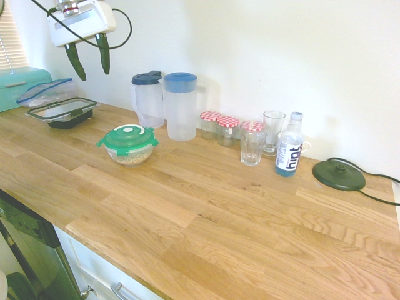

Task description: Cover the lid of food container

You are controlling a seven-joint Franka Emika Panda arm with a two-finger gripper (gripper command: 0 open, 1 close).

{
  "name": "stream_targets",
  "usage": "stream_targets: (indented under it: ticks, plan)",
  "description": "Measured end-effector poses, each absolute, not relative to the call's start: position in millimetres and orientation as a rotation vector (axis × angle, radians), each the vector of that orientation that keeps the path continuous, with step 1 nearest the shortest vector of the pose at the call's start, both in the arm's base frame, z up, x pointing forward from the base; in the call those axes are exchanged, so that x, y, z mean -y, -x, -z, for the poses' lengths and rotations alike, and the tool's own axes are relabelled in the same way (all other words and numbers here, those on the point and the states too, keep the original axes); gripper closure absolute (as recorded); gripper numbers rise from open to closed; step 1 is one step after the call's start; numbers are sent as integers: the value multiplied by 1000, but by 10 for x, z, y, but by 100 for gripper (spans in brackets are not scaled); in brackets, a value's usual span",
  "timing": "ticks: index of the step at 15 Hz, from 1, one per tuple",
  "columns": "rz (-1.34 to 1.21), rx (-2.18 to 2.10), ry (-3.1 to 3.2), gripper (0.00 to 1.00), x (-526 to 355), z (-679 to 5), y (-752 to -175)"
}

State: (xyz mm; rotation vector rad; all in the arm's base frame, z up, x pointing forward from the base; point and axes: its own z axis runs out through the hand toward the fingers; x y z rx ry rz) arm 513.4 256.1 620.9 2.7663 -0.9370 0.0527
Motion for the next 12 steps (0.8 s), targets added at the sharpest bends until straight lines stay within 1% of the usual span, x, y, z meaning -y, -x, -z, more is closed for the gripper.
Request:
stream_targets:
  ticks: [3,6,9,12]
  plan:
    - [-43,971,-2870,0,-1878,-6408,-5016]
    - [-29,989,-2868,0,-1152,-6427,-4776]
    - [-32,1018,-2865,0,-458,-6350,-4454]
    - [-23,1045,-2865,0,135,-6189,-4013]
